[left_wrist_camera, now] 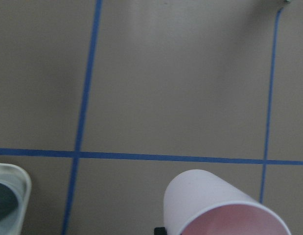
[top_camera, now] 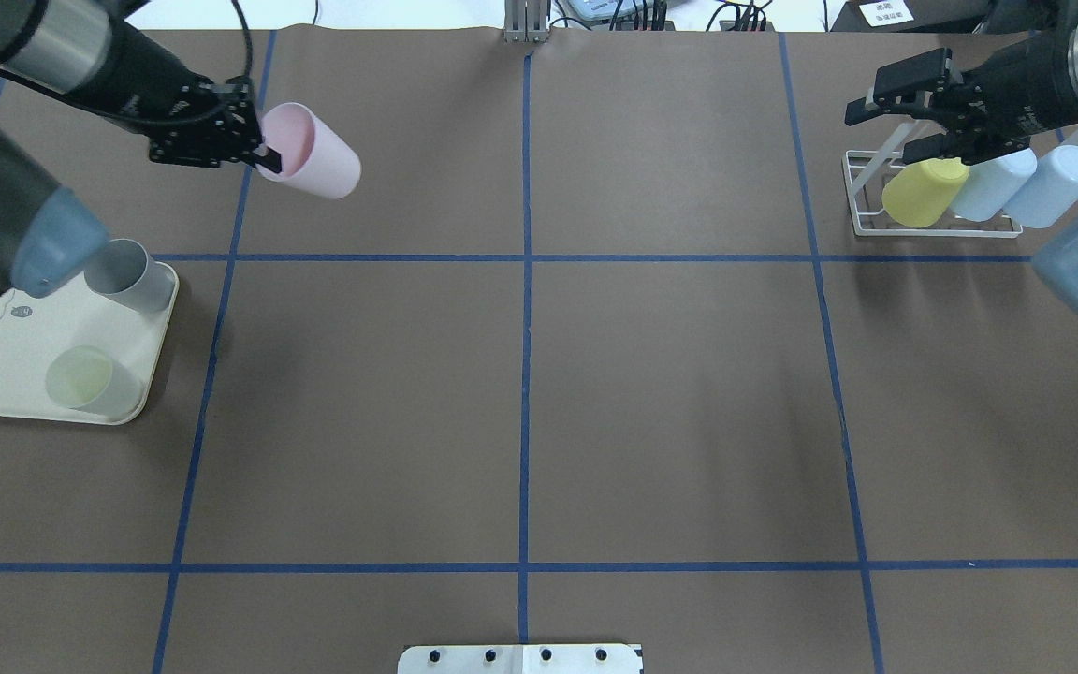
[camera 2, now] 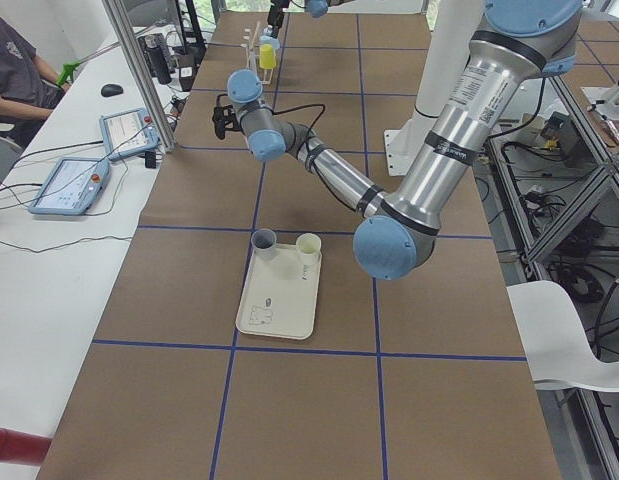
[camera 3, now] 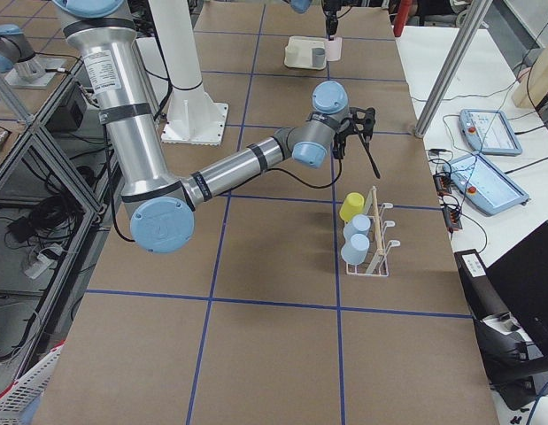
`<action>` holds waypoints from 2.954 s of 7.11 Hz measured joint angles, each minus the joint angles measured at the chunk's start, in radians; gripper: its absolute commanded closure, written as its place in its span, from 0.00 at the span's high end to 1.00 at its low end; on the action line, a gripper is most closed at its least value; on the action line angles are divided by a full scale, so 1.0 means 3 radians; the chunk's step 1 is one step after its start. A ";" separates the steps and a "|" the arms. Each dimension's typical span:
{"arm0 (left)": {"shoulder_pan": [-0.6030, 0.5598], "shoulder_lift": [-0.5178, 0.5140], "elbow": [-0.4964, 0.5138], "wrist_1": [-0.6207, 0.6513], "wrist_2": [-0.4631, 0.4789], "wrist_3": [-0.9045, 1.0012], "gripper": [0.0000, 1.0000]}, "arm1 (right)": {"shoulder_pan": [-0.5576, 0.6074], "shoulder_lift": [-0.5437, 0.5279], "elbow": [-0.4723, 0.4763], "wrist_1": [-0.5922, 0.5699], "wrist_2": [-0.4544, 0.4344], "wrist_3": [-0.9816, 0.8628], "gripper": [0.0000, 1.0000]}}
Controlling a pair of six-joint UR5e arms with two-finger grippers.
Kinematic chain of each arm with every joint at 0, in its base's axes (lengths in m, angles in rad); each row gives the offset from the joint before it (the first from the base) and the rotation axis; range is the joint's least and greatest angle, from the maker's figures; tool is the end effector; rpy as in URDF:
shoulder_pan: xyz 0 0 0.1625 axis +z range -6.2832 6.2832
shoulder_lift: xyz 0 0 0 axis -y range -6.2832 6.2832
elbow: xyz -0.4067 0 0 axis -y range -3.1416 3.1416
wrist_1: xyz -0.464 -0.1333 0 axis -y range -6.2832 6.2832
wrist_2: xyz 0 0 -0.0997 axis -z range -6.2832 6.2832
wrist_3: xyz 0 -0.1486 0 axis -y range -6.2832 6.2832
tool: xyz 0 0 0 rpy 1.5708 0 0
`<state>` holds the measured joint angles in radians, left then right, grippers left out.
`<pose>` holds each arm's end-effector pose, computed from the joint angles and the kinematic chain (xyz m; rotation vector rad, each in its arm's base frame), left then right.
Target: Transfer IKEA cup to right arm and place on rack
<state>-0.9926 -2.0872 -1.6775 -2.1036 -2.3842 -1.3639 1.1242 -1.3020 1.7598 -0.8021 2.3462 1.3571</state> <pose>0.3675 -0.6095 0.1953 0.0209 1.2927 -0.2039 -0.2577 -0.6059 0.2915 0.1902 -1.3197 0.2975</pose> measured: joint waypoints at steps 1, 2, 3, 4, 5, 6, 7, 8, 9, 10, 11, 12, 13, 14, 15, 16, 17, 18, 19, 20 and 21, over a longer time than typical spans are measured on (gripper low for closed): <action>0.0238 -0.0145 0.0094 -0.0386 0.0340 -0.0437 0.00 | -0.0053 0.0013 0.0001 0.0227 -0.0002 0.0212 0.98; 0.0435 -0.0273 0.0234 -0.0854 0.0628 -0.0874 0.00 | -0.0100 0.0038 0.0007 0.0369 0.0003 0.0319 0.93; 0.0587 -0.0345 0.0364 -0.1382 0.0869 -0.1309 0.00 | -0.0140 0.0089 0.0009 0.0438 0.0051 0.0389 0.94; 0.0725 -0.0382 0.0463 -0.1859 0.1117 -0.1653 0.00 | -0.0175 0.0186 0.0006 0.0464 0.0139 0.0467 0.99; 0.0853 -0.0402 0.0518 -0.2223 0.1357 -0.1906 0.00 | -0.0218 0.0297 0.0012 0.0480 0.0212 0.0568 0.99; 0.0938 -0.0413 0.0537 -0.2440 0.1510 -0.2068 0.00 | -0.0273 0.0373 0.0017 0.0564 0.0233 0.0756 0.99; 0.1005 -0.0427 0.0544 -0.2598 0.1620 -0.2191 0.00 | -0.0317 0.0409 -0.0009 0.0776 0.0207 0.1028 0.99; 0.1097 -0.0451 0.0547 -0.2791 0.1765 -0.2331 0.00 | -0.0344 0.0431 -0.0041 0.1051 0.0163 0.1303 0.98; 0.1192 -0.0468 0.0551 -0.3033 0.1904 -0.2512 0.00 | -0.0380 0.0456 -0.0054 0.1355 0.0078 0.1655 0.98; 0.1244 -0.0475 0.0568 -0.3300 0.1979 -0.2743 0.00 | -0.0481 0.0471 -0.0059 0.1723 -0.0118 0.2084 0.98; 0.1266 -0.0480 0.0605 -0.3556 0.2024 -0.2958 0.00 | -0.0666 0.0475 -0.0063 0.2125 -0.0436 0.2513 0.98; 0.1279 -0.0481 0.0633 -0.3765 0.2085 -0.3150 0.00 | -0.0825 0.0475 -0.0069 0.2435 -0.0701 0.2812 0.98; 0.1299 -0.0482 0.0646 -0.3908 0.2143 -0.3298 0.00 | -0.0906 0.0475 -0.0077 0.2629 -0.0844 0.3003 0.98; 0.1322 -0.0484 0.0649 -0.4018 0.2174 -0.3403 0.00 | -0.0950 0.0475 -0.0089 0.2764 -0.0932 0.3143 0.98; 0.1345 -0.0486 0.0648 -0.4107 0.2192 -0.3506 0.00 | -0.0980 0.0475 -0.0101 0.2834 -0.0978 0.3214 0.98; 0.1387 -0.0487 0.0648 -0.4195 0.2203 -0.3567 0.00 | -0.1004 0.0481 -0.0106 0.2863 -0.0996 0.3241 0.98; 0.1442 -0.0487 0.0647 -0.4277 0.2208 -0.3592 0.00 | -0.1025 0.0486 -0.0113 0.2909 -0.1007 0.3264 0.98; 0.1493 -0.0493 0.0646 -0.4333 0.2209 -0.3601 0.00 | -0.1050 0.0488 -0.0124 0.2981 -0.1023 0.3303 0.98; 0.1530 -0.0498 0.0642 -0.4374 0.2211 -0.3603 0.00 | -0.1077 0.0489 -0.0130 0.3023 -0.1038 0.3330 0.98; 0.1550 -0.0503 0.0641 -0.4402 0.2216 -0.3604 0.00 | -0.1103 0.0489 -0.0132 0.3054 -0.1046 0.3341 0.98; 0.1563 -0.0504 0.0641 -0.4415 0.2223 -0.3604 0.00 | -0.1126 0.0488 -0.0134 0.3082 -0.1051 0.3344 0.98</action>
<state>-0.5235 -2.2385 -1.4852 -3.4281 -1.7173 -2.4451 0.7863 -1.1557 1.7197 0.1226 2.0310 2.3603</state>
